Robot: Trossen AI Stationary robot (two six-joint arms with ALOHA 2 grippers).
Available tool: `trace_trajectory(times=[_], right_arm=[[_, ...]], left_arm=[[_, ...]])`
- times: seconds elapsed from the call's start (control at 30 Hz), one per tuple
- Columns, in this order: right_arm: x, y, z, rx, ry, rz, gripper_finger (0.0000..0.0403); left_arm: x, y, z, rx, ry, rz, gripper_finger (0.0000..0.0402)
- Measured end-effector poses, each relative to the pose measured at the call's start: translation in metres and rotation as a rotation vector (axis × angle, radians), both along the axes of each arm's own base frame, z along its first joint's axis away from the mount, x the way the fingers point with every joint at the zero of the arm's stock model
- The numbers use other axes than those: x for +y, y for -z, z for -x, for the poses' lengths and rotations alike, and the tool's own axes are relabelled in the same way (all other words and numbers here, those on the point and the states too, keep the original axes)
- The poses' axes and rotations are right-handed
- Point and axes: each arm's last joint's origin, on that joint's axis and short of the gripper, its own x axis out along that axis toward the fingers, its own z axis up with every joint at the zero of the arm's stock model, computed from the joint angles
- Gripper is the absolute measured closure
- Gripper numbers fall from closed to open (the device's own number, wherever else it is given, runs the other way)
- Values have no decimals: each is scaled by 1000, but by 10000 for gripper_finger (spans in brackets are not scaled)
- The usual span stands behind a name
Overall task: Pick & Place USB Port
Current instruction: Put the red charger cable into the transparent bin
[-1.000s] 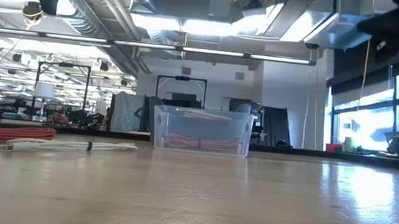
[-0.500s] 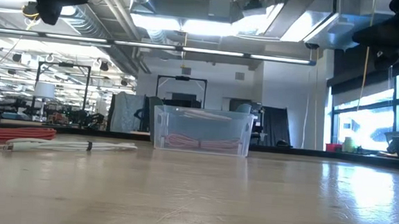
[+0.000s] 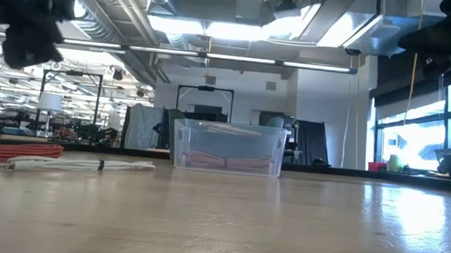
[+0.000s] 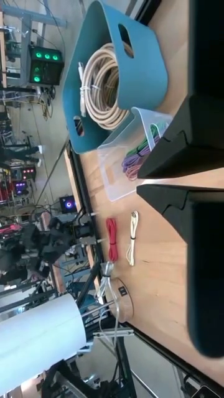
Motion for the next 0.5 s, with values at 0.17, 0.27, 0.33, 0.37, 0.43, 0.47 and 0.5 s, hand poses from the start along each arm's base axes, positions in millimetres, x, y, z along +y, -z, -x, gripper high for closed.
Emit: trace_trajectory(times=[0.17,0.27,0.33,0.37,0.43,0.47,0.5], right_arm=[[0,0,0,0,0,-1,372],[0,0,0,-1,0,-3,372],[0,0,0,0,0,-1,372],[0,0,0,0,0,-1,372],[0,0,0,-1,0,-3,372],[0,0,0,0,0,-3,372],[0,0,0,0,0,-1,372]], left_arm=[[-6,11,-16,170,-13,162,258],[-7,19,-26,275,-37,182,258],[-8,24,-32,329,-63,194,258],[-9,27,-34,354,-80,203,258],[-9,31,-38,399,-114,221,258],[-9,33,-40,419,-131,231,258],[-10,35,-42,438,-150,241,258]])
